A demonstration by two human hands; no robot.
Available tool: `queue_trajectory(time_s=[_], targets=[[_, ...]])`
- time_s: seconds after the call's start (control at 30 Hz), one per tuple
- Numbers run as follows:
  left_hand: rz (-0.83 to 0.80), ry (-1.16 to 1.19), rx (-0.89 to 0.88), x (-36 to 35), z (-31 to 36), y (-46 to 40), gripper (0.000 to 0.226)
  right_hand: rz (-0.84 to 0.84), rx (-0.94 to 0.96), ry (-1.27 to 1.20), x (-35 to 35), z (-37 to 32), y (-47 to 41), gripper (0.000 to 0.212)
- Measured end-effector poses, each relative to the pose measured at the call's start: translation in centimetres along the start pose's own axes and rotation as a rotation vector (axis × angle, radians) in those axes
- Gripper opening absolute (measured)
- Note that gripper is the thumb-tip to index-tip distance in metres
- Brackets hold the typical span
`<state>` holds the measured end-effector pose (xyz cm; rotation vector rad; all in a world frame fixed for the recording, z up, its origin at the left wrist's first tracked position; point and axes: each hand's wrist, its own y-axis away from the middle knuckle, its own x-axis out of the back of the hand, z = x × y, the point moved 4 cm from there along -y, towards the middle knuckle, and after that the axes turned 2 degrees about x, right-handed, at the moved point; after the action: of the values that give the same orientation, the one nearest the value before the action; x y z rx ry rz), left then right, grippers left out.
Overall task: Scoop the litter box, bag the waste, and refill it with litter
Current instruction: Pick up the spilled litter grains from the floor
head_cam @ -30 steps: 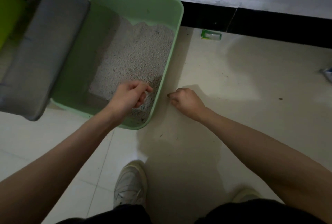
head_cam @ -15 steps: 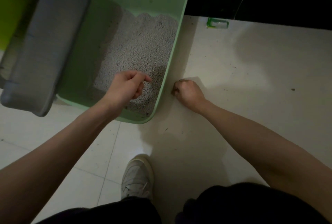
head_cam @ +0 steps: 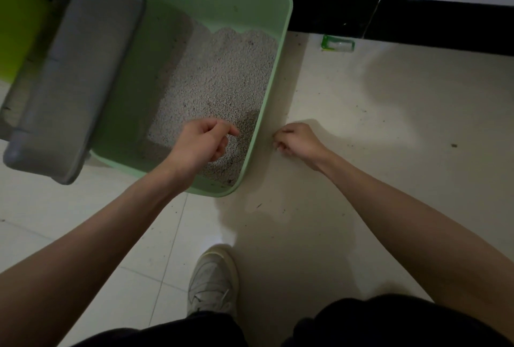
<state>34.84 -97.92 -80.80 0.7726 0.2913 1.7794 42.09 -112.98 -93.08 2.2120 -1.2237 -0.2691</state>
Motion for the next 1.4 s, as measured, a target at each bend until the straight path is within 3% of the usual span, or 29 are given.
queue_trajectory(time_s=[0.07,0.17,0.23,0.33,0.5,0.77,1.03,1.2,1.27,1.4], targets=[[0.000,0.010,0.004,-0.1,0.1,-0.1,0.025,-0.041,-0.073,-0.250,0.0,0.1,0.1,0.023],[0.023,0.025,-0.004,0.1,0.3,-0.1,0.025,-0.049,-0.099,-0.308,-0.4,0.2,0.1,0.025],[0.057,0.028,-0.008,0.3,0.3,-0.2,0.025,-0.021,-0.046,-0.146,-0.3,0.1,-0.1,0.024],[0.099,0.054,0.003,0.8,-0.2,-0.5,0.026,0.015,0.126,0.283,-0.2,-0.1,-0.6,0.021],[0.122,0.063,0.014,1.0,-0.5,-0.6,0.024,-0.055,0.325,0.747,-1.1,-0.3,-0.3,0.035],[0.110,0.050,-0.006,0.9,-0.5,-0.6,0.024,-0.108,0.332,0.886,-1.3,0.3,-0.2,0.030],[0.094,0.035,-0.022,0.6,-0.3,-0.6,0.024,-0.060,0.324,0.882,-2.4,0.1,0.1,0.025],[0.089,0.018,-0.021,0.3,-0.6,-0.6,0.024,-0.078,0.325,1.021,-2.7,-1.2,0.5,0.024],[0.087,0.026,-0.017,0.1,-0.5,-0.7,0.023,-0.048,0.286,0.904,-2.2,-1.2,0.7,0.024],[0.076,0.005,-0.054,-1.8,0.5,-0.8,0.025,0.173,0.124,0.322,0.7,-0.4,1.1,0.020]])
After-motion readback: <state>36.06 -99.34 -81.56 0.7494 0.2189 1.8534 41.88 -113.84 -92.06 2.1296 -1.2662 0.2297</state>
